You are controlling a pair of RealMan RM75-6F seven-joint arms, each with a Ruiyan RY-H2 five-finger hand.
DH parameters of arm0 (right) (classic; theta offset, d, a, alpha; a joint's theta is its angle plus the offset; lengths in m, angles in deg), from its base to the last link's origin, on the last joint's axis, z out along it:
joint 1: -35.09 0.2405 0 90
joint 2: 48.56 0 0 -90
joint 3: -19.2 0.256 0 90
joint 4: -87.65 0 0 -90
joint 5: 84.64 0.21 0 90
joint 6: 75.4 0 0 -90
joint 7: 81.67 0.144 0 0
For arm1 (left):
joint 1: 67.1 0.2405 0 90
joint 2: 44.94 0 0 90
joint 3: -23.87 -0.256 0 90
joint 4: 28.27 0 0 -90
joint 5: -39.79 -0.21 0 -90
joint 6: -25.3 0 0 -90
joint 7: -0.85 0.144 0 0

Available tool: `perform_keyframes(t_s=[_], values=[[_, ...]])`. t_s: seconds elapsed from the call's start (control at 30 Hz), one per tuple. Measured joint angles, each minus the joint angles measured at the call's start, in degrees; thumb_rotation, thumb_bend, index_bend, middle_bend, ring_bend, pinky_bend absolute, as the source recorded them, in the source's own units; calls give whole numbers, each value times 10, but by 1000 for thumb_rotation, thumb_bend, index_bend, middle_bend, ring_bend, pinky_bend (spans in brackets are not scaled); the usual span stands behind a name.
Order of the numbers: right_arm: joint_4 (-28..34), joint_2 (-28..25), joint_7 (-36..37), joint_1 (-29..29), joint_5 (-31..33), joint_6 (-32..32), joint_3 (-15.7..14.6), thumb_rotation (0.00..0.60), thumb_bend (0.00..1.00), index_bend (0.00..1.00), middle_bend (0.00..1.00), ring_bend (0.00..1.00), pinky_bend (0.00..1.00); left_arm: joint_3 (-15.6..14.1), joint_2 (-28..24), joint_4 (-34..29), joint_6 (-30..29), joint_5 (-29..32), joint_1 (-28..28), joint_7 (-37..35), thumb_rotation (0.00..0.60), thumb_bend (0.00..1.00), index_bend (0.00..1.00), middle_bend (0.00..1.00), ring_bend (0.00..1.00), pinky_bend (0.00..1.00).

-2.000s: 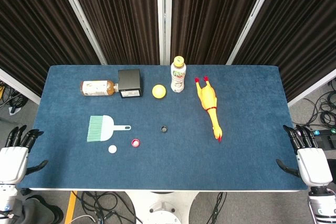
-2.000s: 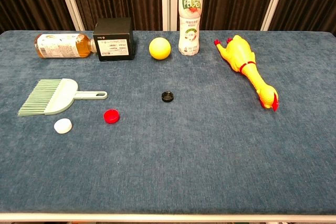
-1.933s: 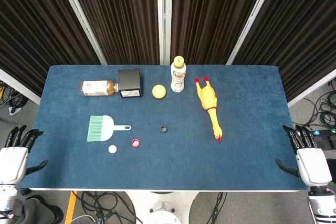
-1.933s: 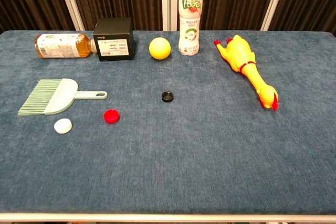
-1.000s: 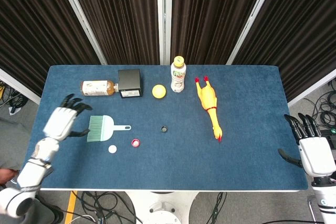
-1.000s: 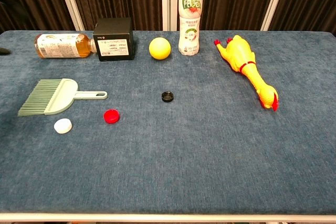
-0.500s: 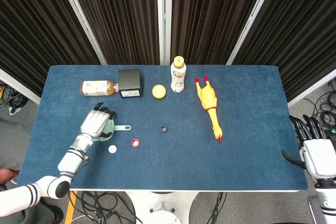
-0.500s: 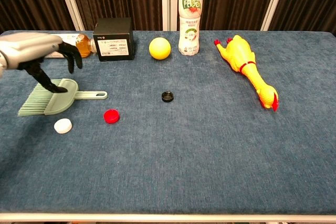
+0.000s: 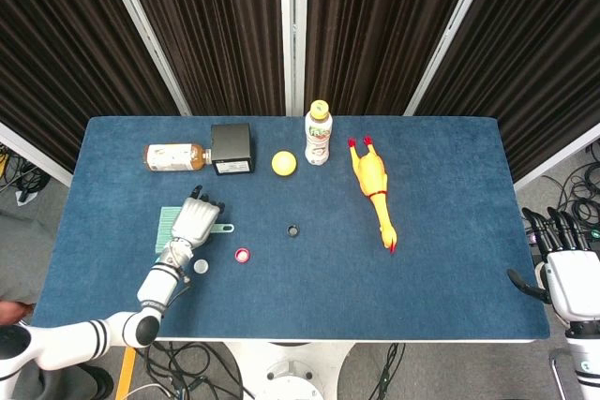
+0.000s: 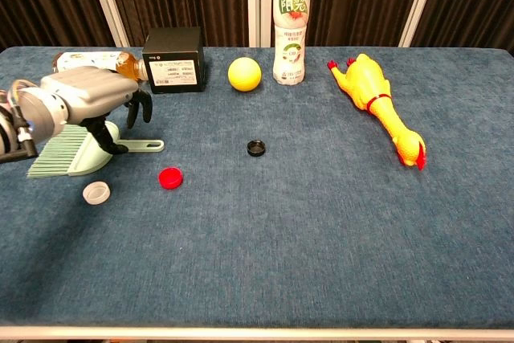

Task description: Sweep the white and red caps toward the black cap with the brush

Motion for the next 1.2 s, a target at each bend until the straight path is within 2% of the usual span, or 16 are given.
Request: perform_keyframes(t_s=[0.5,0.63,0.97,1.2], values=[[-11,8,6,-2,11,2,3,600,88,2,156,0,58,-22,20,30,8,14,-21,16,600,276,348,439,274,115],[-15,12,8,0,15,7,4,600,87,2,156,0,58,-27,24,40,9,13,-21,10,600,306,365,446,288,115],[-22,18,11,4,21,14,7,600,87,2,156,0,58,-39,31,55,10,0,-25,7,600,305,387,469,312,116],[-23,21,12,3,26,16,8,600,88,2,157,0,58,-43,36,62,8,-12,-24,-2,600,316,461,534,364,116]])
